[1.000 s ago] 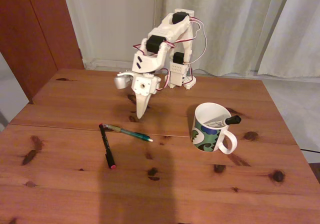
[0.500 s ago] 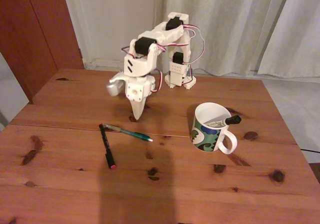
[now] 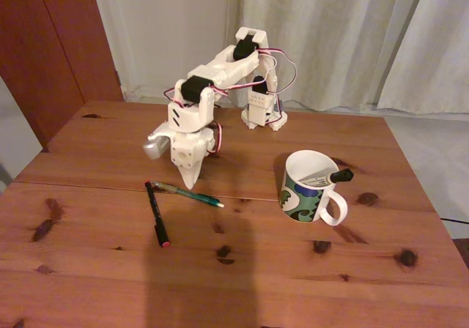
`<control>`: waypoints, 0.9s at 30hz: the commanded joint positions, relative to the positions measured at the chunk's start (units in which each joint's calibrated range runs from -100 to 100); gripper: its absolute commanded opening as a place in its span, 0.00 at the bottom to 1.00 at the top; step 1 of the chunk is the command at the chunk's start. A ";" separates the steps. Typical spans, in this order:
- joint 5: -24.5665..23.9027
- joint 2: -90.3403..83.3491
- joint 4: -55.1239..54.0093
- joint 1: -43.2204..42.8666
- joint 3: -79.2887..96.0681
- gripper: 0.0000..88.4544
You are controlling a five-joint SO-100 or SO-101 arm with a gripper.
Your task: Clean up the desk and place the pens and markers into the cup
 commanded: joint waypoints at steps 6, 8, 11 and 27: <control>1.83 2.51 0.46 1.87 -4.07 0.11; 1.98 3.09 0.37 2.19 -4.07 0.13; 2.03 3.83 0.11 2.19 -4.25 0.14; 3.50 4.58 0.03 3.07 -4.43 0.14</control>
